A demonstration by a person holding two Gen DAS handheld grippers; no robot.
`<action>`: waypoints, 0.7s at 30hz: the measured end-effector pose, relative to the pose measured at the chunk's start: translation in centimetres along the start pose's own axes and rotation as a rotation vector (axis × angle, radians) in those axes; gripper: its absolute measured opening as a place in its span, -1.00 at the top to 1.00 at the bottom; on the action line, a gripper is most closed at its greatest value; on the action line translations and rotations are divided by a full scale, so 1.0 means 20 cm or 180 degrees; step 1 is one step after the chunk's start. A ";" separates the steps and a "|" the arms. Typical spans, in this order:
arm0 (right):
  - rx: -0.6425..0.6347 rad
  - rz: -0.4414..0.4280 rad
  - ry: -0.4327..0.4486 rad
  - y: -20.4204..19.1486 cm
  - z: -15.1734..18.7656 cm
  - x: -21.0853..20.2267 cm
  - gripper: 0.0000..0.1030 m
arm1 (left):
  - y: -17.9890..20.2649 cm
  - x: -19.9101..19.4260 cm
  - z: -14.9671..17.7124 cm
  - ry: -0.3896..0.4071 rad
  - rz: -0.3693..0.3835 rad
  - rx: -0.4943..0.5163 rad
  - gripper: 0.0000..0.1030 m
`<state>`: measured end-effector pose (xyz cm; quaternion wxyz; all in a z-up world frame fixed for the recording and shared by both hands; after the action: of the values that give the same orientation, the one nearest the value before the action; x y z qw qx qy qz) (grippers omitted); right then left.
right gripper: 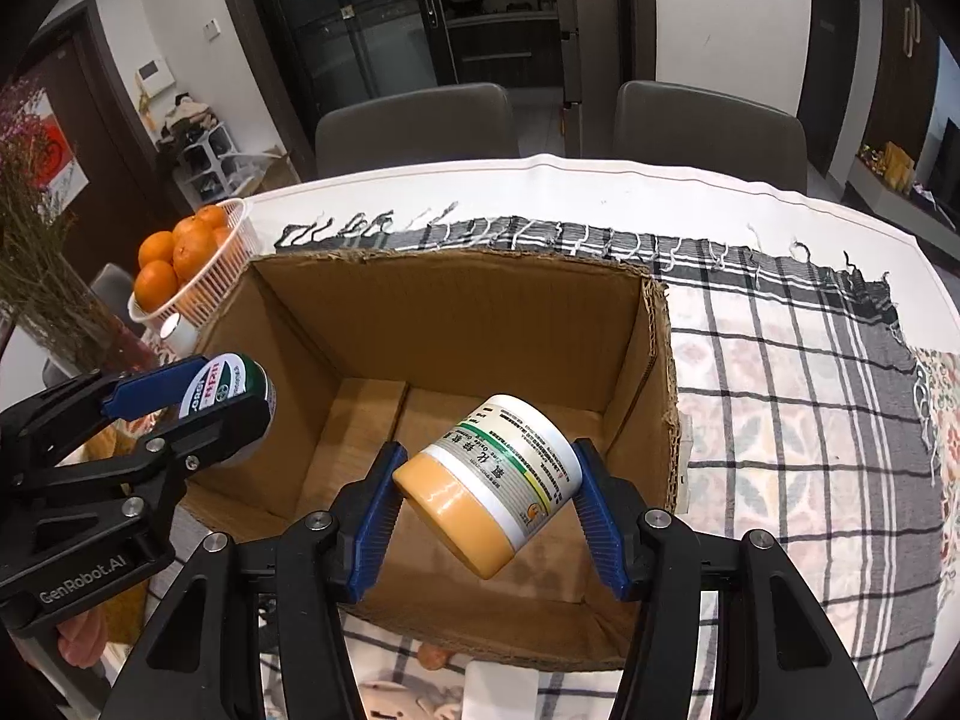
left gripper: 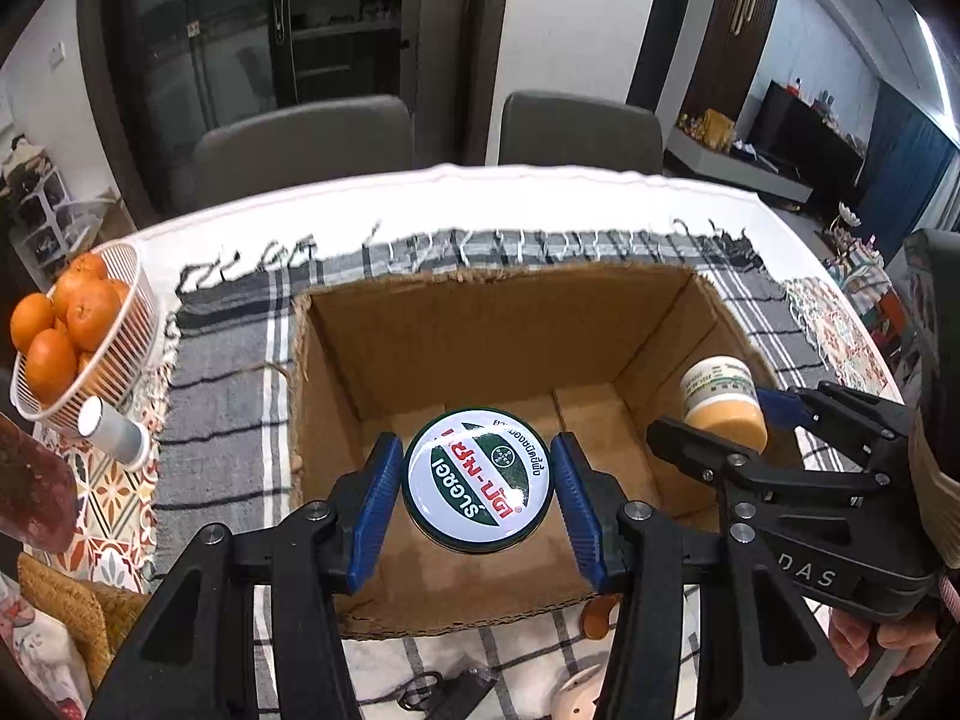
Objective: Organize rigid objects
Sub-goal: 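Carry the tin and jar into the cardboard box and open both grippers, then withdraw both tools from the box toward the remaining items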
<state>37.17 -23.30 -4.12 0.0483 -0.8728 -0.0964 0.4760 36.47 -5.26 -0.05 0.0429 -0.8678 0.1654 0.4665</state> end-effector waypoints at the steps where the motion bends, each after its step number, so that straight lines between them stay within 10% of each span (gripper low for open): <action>1: -0.0003 -0.0006 -0.0023 0.00 0.00 0.01 -0.09 | 0.00 0.01 0.00 -0.0029 0.0014 -0.0018 0.02; 21: 0.0105 0.0113 0.0284 -0.03 0.06 -0.16 -0.17 | 0.01 -0.22 0.08 0.0428 -0.0273 -0.0059 -0.21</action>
<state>34.37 -23.46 -1.95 0.0585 -0.8938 -0.0707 0.4390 32.82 -3.91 2.71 0.0436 -0.9039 0.1262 0.4064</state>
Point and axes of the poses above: each gripper's, at about its wrist camera, not at the fingertips, and x roughly the way its jaws point, y to its right, z to its underside, the point moved 2 cm from there along x, roughly the way its jaws point, and after that the axes turned 2 degrees about x, right-handed, at the moved point
